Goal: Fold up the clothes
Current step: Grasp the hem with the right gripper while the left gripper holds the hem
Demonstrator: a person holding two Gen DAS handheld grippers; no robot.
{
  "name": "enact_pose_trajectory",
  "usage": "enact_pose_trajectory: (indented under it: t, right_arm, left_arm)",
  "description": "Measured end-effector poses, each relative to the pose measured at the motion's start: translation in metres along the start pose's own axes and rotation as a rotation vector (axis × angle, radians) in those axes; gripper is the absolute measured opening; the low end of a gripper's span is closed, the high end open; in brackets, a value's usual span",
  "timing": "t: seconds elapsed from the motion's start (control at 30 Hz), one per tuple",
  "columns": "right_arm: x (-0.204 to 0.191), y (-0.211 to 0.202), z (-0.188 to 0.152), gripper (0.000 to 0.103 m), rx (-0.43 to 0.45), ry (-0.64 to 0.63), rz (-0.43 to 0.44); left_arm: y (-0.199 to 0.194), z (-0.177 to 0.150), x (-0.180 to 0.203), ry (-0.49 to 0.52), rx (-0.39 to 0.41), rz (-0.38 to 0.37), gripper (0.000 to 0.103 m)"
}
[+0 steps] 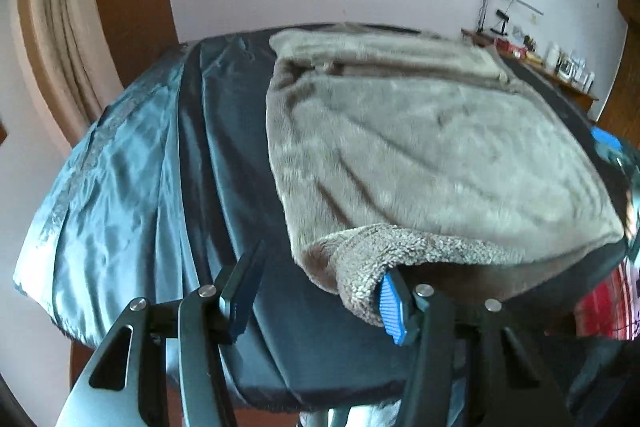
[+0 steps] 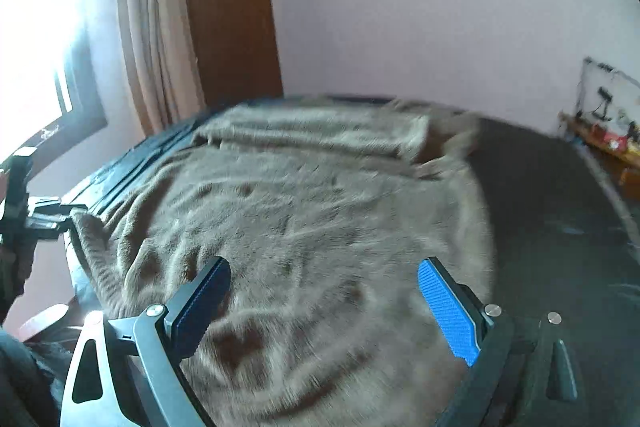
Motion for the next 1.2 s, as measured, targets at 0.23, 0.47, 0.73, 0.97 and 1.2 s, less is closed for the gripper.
enact_pose_trajectory:
  t: [0.23, 0.47, 0.73, 0.97, 1.2]
  right_arm:
    - [-0.022, -0.068, -0.025, 0.084, 0.025, -0.132, -0.050]
    - [-0.071, -0.064, -0.072, 0.050, -0.146, -0.337, -0.078]
    - [-0.036, -0.055, -0.088, 0.026, -0.199, -0.214, -0.164]
    - [-0.035, -0.058, -0.087, 0.014, -0.179, -0.183, -0.162]
    - [-0.011, -0.076, -0.048, 0.013, -0.080, -0.142, -0.203]
  left_arm:
    - [-0.001, 0.021, 0.009, 0.019, 0.034, -0.013, 0.057]
    - [-0.003, 0.031, 0.008, -0.010, 0.041, -0.033, 0.057]
    - [-0.007, 0.029, 0.007, 0.007, 0.046, -0.024, 0.059]
    - [-0.003, 0.028, 0.002, 0.007, 0.031, -0.023, 0.059]
    - [-0.029, 0.059, 0.007, -0.002, 0.143, -0.054, 0.059]
Point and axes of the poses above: each gripper's, at about its wrist camera, not at the fingertips, and y roughly the way its jaws point, x to its right, z to its top, the point moved 10 cm from there along y, roughly the way its jaws point, and after that the axes turned 15 degrees about -y, right-handed, at the moved point
